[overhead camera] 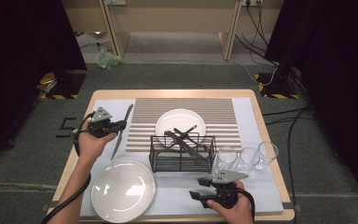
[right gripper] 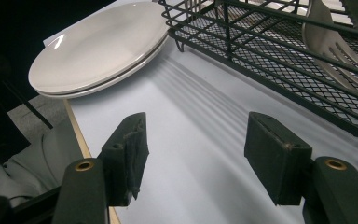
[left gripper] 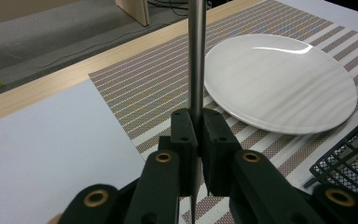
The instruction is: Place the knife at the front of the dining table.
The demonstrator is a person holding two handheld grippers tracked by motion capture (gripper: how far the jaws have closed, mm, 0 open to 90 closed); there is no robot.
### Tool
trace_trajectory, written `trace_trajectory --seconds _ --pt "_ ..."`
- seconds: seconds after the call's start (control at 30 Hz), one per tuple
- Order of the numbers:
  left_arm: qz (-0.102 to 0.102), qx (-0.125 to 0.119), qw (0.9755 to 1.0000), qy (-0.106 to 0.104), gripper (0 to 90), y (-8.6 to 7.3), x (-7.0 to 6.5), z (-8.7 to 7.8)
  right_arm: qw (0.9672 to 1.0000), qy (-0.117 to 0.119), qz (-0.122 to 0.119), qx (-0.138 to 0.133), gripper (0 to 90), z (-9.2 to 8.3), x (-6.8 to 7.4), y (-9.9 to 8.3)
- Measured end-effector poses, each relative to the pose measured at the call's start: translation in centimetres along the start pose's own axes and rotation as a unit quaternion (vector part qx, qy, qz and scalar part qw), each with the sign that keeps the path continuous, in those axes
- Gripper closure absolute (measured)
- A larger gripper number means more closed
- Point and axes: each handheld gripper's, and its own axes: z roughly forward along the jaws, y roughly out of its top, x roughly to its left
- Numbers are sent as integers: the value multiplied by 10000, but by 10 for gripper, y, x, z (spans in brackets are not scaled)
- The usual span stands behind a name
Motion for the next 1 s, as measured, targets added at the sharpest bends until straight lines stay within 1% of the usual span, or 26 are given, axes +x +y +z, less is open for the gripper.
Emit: trace_trajectory --seconds 0.23,0.43,0.6,0.73,0.97,1.0 --pt "-19 22 10000 -42 836 -1 2 10 10000 8 -4 -8 396 0 0 0" --pt "1 56 9999 -125 835 -2 3 17 10000 39 20 -12 397 1 1 0" --pt "14 118 9998 -148 835 -1 4 22 10000 23 20 -38 397 0 0 0" --pt "-17 160 9997 -169 835 -1 5 27 10000 56 27 -32 397 1 1 0" --pt "-98 238 9995 -197 835 -3 8 39 10000 47 15 -31 399 1 0 0" --pt "-94 271 9993 -226 834 -3 8 40 10000 54 36 -29 401 1 0 0"
